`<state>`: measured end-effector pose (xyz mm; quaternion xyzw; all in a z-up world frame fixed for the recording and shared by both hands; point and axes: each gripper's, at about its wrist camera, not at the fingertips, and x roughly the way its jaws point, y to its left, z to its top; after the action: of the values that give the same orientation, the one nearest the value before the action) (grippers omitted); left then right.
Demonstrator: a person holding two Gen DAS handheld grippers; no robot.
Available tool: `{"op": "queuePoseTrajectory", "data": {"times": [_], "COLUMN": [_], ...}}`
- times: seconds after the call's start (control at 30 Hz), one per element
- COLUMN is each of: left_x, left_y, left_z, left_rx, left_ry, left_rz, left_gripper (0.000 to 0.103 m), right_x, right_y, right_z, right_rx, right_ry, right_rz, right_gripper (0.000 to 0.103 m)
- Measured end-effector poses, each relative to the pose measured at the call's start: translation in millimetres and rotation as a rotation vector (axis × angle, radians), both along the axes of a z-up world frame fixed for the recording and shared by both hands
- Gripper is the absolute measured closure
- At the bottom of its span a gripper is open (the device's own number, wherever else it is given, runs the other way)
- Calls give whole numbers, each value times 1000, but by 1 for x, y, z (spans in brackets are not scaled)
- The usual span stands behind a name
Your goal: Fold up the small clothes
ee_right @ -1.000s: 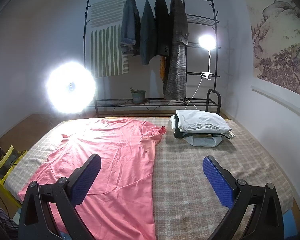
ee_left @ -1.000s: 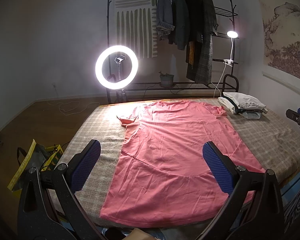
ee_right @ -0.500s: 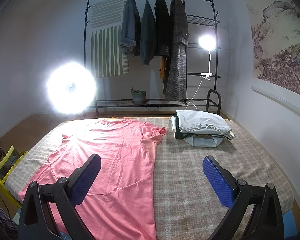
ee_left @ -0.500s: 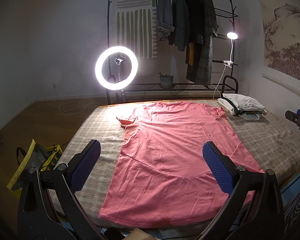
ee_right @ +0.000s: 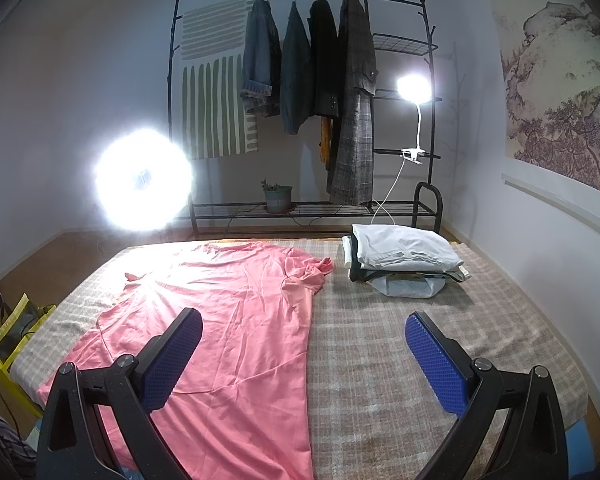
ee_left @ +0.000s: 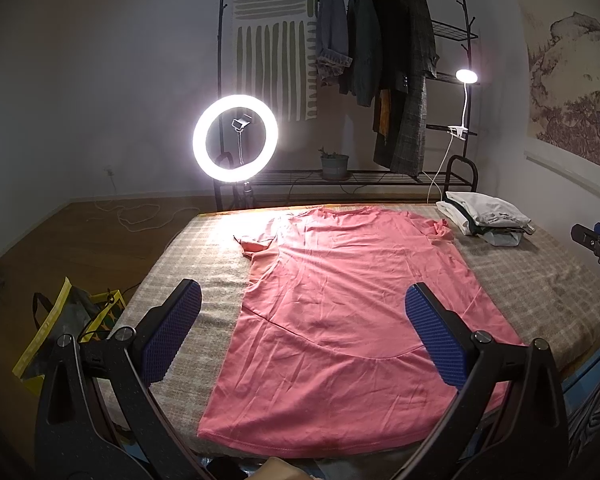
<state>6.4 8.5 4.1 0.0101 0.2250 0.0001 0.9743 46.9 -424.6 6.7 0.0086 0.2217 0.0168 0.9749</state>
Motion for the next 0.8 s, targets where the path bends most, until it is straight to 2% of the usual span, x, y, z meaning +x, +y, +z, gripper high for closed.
{"op": "queuePoseTrajectory", "data": {"times": [0.63,0.8], "left_x": [3,2], "left_y": [0,6], "left_z": [5,-6], "left_rx": [-1,-4], "left_ry": [1,2], "left_rz": [8,19], "left_gripper": [0,0], "right_x": [1,4], "right_y": [6,15], "right_z": [-2,-2], "right_rx": [3,4], "right_ry": [-5,-4], "right_rz": [5,17], "right_gripper": [1,1]}}
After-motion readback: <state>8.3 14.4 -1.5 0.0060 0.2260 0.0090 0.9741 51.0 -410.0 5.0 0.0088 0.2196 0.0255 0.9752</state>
